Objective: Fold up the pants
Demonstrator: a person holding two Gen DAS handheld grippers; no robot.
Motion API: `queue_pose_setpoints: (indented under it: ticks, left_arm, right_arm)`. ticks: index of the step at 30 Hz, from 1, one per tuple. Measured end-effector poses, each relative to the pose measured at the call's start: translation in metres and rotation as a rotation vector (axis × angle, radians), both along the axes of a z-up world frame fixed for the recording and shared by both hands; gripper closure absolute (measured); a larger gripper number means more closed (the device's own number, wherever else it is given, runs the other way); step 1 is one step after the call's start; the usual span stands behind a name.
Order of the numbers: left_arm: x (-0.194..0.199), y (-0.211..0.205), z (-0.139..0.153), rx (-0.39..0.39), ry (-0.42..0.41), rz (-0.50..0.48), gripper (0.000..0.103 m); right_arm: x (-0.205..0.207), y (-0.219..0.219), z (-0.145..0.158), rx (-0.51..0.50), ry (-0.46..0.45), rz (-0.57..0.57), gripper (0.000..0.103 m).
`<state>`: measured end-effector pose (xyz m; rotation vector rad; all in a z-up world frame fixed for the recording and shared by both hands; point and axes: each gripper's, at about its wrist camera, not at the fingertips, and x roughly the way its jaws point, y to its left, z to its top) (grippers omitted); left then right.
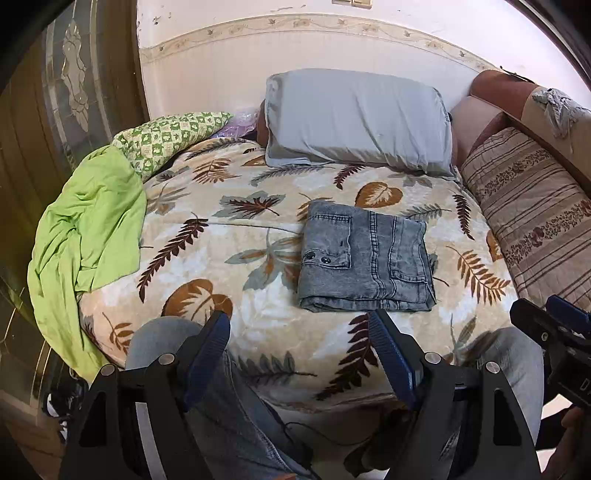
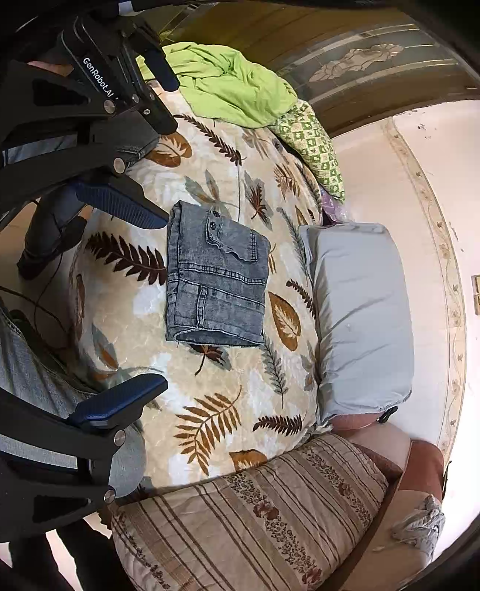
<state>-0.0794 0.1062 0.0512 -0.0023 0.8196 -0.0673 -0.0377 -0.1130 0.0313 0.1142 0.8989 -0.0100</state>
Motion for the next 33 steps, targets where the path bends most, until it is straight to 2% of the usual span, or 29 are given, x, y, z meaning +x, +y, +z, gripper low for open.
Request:
queue_pose_setpoints:
  ticks: [33]
  left_arm:
    - [0.0033, -0.0031, -0.0030, 0.013, -0.010, -0.020, 0.025]
  right_arm:
    - [0.0030, 0.0022, -0.0104, -0.012, 0.017, -0.005, 0.021]
